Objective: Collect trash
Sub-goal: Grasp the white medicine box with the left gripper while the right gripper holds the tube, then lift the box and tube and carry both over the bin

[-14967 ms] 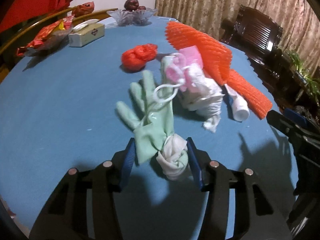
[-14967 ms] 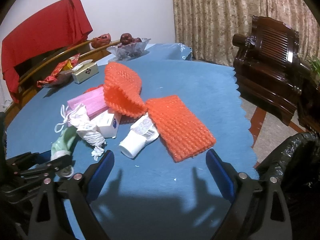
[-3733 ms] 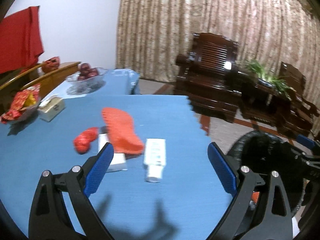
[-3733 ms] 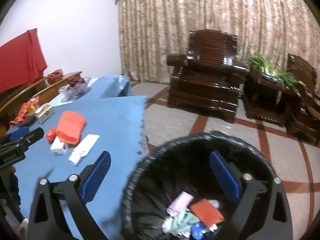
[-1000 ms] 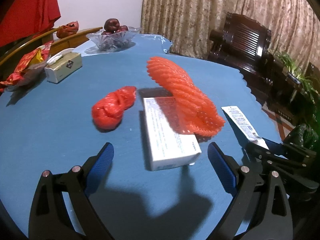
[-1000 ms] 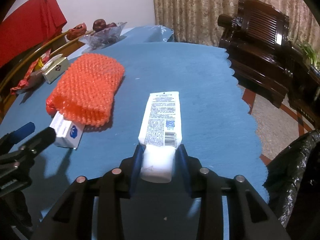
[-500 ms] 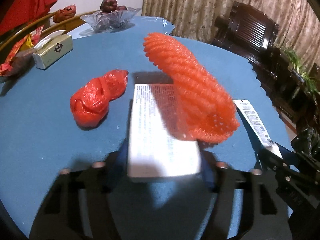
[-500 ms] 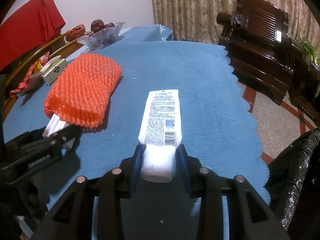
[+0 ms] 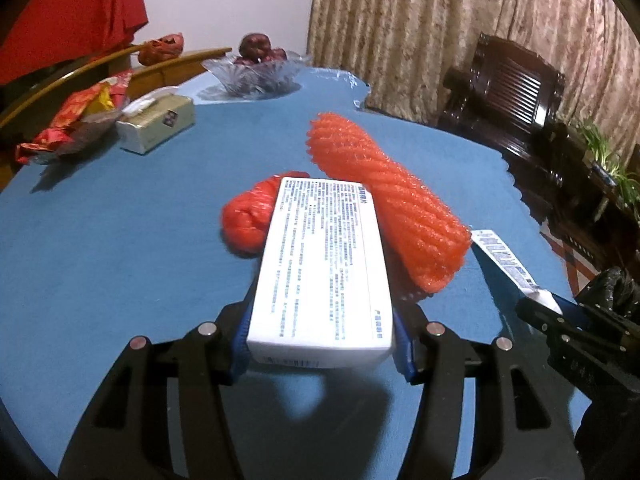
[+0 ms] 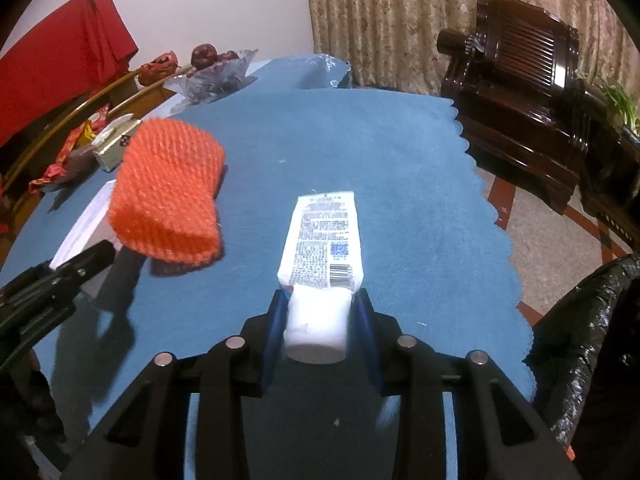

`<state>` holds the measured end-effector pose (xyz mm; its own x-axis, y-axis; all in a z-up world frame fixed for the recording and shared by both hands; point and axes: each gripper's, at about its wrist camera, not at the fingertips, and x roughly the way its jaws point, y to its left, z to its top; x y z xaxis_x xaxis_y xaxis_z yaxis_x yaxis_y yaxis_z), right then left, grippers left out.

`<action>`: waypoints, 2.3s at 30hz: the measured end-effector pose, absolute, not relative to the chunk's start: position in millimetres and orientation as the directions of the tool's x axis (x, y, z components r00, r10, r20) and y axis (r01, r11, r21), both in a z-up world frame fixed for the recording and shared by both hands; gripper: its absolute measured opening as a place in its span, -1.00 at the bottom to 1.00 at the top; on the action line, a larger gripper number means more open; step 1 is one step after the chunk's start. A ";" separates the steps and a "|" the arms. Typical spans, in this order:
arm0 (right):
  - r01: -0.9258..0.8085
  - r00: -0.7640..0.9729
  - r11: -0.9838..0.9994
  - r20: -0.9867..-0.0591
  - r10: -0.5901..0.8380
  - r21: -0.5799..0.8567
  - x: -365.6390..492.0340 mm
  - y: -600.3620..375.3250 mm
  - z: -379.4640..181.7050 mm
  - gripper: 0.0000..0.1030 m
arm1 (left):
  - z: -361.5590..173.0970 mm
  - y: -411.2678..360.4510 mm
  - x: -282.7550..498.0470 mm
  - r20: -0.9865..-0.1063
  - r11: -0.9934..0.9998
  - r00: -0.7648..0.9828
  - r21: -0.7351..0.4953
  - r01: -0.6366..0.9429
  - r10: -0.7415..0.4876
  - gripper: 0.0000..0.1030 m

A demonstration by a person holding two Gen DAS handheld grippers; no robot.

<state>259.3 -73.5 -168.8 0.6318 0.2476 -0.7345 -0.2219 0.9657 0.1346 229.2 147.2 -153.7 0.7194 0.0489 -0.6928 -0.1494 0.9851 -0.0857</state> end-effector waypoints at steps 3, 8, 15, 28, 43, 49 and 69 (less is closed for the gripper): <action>-0.234 0.641 0.963 -0.723 0.257 0.135 253.6 -73.0 -160.6 -0.35 | -144.0 150.3 217.8 -0.675 0.982 0.735 -0.086 -0.167 0.066 0.05; -0.252 0.641 0.958 -0.719 0.269 0.134 244.0 -71.6 -151.6 -0.39 | -131.8 149.7 203.4 -0.655 0.982 0.753 -0.091 -0.166 0.067 0.05; -0.252 0.606 0.957 -0.746 0.274 0.146 237.2 -71.6 -165.2 -0.39 | -138.3 146.0 188.5 -0.669 0.983 0.741 -0.086 -0.161 0.062 0.05; -0.252 0.578 0.954 -0.765 0.283 0.162 243.1 -69.5 -179.8 -0.08 | -148.4 145.3 184.0 -0.672 0.984 0.738 -0.091 -0.155 0.054 0.05; -0.253 0.588 0.954 -0.757 0.285 0.162 244.0 -71.0 -172.4 -0.18 | -143.7 142.9 183.2 -0.665 0.984 0.745 -0.093 -0.150 0.051 0.05; -0.259 0.611 0.952 -0.736 0.292 0.162 232.9 -77.3 -157.2 -0.18 | -134.3 139.0 178.2 -0.651 0.985 0.758 -0.097 -0.140 0.043 0.05; -0.237 0.672 0.952 -0.675 0.305 0.194 222.9 -102.4 -128.4 -0.19 | -116.2 114.2 173.8 -0.624 0.992 0.782 -0.099 -0.075 -0.003 0.05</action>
<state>222.9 -102.4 -128.4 0.6717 0.3049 -0.6751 -0.2368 0.9519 0.1944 173.8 114.2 -116.2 0.7816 -0.0034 -0.6238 -0.0750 0.9922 -0.0995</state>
